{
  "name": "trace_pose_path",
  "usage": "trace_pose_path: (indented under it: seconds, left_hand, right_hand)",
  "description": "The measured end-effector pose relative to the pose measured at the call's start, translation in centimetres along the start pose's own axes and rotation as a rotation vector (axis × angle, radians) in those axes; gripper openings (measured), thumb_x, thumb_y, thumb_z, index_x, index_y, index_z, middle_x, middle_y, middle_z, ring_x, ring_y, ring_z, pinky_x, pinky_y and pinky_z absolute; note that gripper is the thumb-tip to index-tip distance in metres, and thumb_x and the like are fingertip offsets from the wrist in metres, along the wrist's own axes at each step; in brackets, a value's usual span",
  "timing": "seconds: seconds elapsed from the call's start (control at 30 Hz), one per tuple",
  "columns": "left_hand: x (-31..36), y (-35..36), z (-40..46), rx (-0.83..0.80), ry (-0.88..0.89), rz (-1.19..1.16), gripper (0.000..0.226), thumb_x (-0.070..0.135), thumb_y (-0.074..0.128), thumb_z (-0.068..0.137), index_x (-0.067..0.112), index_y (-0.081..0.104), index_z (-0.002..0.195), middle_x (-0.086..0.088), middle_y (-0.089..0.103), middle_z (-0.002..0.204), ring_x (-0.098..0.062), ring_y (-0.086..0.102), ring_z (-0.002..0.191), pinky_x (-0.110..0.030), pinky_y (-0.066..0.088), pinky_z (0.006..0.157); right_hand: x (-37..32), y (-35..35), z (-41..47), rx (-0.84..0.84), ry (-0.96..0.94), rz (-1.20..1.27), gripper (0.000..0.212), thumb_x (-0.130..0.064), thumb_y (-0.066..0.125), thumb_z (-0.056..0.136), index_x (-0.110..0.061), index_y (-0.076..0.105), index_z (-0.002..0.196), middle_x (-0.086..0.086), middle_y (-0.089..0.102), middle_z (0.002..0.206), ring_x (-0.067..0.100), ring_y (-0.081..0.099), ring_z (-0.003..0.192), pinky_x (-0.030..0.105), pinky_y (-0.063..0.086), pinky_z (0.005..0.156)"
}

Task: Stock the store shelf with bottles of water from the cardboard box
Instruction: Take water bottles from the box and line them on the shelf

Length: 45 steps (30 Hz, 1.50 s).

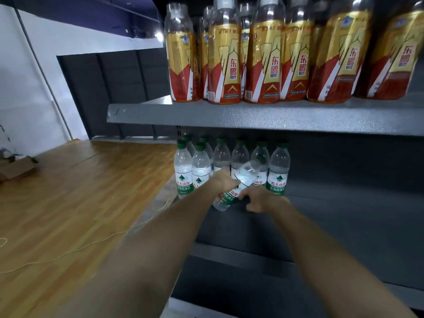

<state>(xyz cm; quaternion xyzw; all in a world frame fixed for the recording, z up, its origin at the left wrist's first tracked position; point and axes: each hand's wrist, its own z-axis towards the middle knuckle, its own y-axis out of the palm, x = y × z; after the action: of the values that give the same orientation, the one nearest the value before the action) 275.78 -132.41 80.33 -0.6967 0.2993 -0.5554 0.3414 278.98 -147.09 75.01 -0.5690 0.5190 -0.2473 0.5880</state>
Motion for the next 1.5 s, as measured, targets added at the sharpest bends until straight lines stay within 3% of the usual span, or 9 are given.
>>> trace_pose_path:
  seconds: [0.07,0.17,0.3,0.47,0.6,0.77,0.9,1.1,1.5]
  left_hand:
    - [-0.6,0.5,0.4,-0.013,0.019,-0.015,0.06,0.037,0.061,0.094,0.01,0.035,0.141,-0.018,0.058,0.121,-0.026,0.063,0.07,-0.033,0.053,0.054]
    - [-1.0,1.6,0.9,-0.01,0.084,0.09,0.071,0.035,0.066,0.09,0.011,0.033,0.149,-0.017,0.038,0.148,-0.032,0.058,0.114,-0.035,0.052,0.082]
    - [-1.0,2.4,1.3,-0.024,0.106,0.139,0.083,0.039,0.071,0.084,0.016,0.029,0.151,-0.012,0.018,0.155,-0.03,0.047,0.127,-0.03,0.044,0.091]
    - [-0.8,1.5,2.4,0.124,0.126,-0.059,0.077,0.055,0.076,0.052,0.021,0.055,0.118,0.0,0.061,0.113,-0.02,0.063,0.098,-0.041,0.056,0.086]
    - [0.7,-0.5,2.1,0.179,0.086,-0.154,0.037,0.044,0.071,0.079,0.011,0.058,0.09,-0.002,0.06,0.086,-0.023,0.06,0.089,-0.03,0.05,0.073]
    - [1.2,-2.2,2.4,0.127,0.061,-0.02,0.059,0.051,0.061,0.09,0.001,0.06,0.121,-0.014,0.059,0.124,-0.027,0.058,0.113,-0.032,0.049,0.092]
    - [0.5,-3.0,2.4,0.154,0.125,0.094,0.093,0.056,0.063,0.087,0.016,0.015,0.156,-0.014,0.052,0.141,-0.029,0.058,0.12,-0.032,0.05,0.096]
    - [-0.2,-3.8,1.5,0.26,0.236,0.368,0.083,0.061,0.055,0.09,0.026,0.014,0.152,-0.002,0.052,0.062,-0.018,0.053,0.058,-0.027,0.042,0.052]
    - [0.9,-3.1,1.5,0.239,0.274,0.331,0.091,0.02,0.086,0.071,0.02,0.029,0.142,-0.017,0.048,0.13,-0.034,0.06,0.108,-0.038,0.054,0.085]
  right_hand:
    - [0.1,0.3,0.1,-0.002,0.012,-0.039,0.048,-0.021,0.06,0.082,-0.038,0.056,0.127,0.002,0.047,0.132,0.027,0.051,0.119,0.043,0.045,0.103]
    - [0.6,1.6,-0.4,0.027,0.052,-0.123,0.049,-0.02,0.058,0.085,-0.032,0.053,0.133,0.009,0.035,0.146,0.038,0.03,0.14,0.05,0.028,0.117]
    - [0.8,2.0,-0.9,0.24,-0.091,-0.254,0.051,-0.018,0.057,0.087,-0.023,0.053,0.138,0.006,0.04,0.151,0.025,0.017,0.149,0.034,-0.003,0.123]
    - [1.0,0.4,-0.3,0.315,-0.218,-0.286,0.066,-0.006,0.053,0.085,-0.026,0.043,0.147,-0.002,0.025,0.161,0.017,0.006,0.152,0.037,0.003,0.123]
    - [0.9,0.4,0.1,0.286,-0.224,-0.267,0.069,-0.002,0.053,0.084,-0.022,0.039,0.148,0.0,0.023,0.163,0.016,0.01,0.152,0.04,0.019,0.12]
    - [0.3,0.2,-0.4,0.27,-0.243,-0.21,0.07,0.0,0.05,0.08,-0.029,0.042,0.144,-0.004,0.027,0.161,0.022,0.035,0.141,0.04,0.036,0.113]
    - [0.3,-0.4,-0.6,0.165,-0.194,-0.178,0.081,0.002,0.048,0.081,-0.038,0.032,0.15,-0.008,0.011,0.165,0.026,0.036,0.142,0.039,0.043,0.106]
    - [1.0,-0.4,0.1,0.035,-0.094,-0.163,0.069,-0.01,0.055,0.088,-0.027,0.031,0.151,0.003,0.038,0.151,0.026,0.038,0.139,0.041,0.038,0.109]
    - [1.2,0.4,3.0,0.037,-0.057,-0.141,0.029,-0.02,0.059,0.083,-0.023,0.056,0.111,0.002,0.056,0.118,0.023,0.056,0.104,0.044,0.05,0.093]
